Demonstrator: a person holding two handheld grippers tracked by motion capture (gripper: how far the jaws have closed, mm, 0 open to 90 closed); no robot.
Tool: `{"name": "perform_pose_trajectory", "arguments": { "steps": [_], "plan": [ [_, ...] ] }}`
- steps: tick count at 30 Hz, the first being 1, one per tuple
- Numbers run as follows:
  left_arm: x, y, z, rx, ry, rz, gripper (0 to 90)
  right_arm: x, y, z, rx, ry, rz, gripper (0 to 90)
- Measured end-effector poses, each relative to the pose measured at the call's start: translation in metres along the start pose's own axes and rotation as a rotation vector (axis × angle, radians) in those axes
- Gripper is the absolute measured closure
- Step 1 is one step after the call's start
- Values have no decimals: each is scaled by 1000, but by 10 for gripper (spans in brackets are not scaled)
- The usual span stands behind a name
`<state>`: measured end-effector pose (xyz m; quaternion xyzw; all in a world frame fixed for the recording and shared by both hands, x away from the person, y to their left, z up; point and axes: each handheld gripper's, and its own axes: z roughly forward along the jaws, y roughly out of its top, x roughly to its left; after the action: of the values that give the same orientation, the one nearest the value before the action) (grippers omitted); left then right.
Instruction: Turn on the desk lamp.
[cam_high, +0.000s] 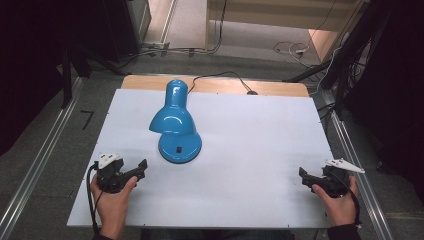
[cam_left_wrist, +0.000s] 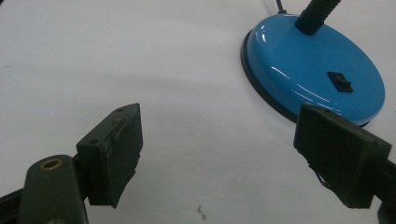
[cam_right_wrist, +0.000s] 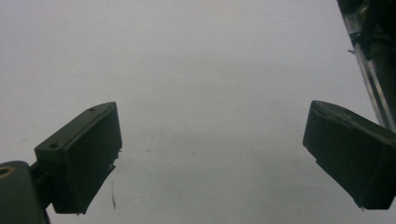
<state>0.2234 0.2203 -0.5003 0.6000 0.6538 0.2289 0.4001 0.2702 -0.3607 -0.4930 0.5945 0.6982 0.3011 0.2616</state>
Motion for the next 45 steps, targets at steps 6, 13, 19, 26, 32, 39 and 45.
{"name": "perform_pose_trajectory", "arguments": {
  "steps": [6, 13, 19, 26, 32, 39, 45],
  "plan": [
    [-4, 0, 3, 6, -4, 5, 162, -5, 0, -4, -12, 32, 34, 40],
    [-13, 2, 6, 4, -6, 40, 160, -10, -1, -3, 21, 27, 57, 42],
    [-15, 3, 6, -5, -13, 42, 160, -10, -1, -5, 13, 26, 61, 42],
    [-15, 4, 8, -13, -21, 24, 159, -11, -2, -6, 19, 22, 52, 42],
    [-15, 5, 8, -15, -11, 29, 158, -11, -2, -6, 9, 24, 41, 42],
    [-16, 7, 10, -15, -13, 30, 158, -10, -1, -7, 13, 41, 53, 46],
    [-16, 9, 13, -21, -10, 30, 158, -10, -2, -7, 13, 38, 56, 46]
  ]
}}
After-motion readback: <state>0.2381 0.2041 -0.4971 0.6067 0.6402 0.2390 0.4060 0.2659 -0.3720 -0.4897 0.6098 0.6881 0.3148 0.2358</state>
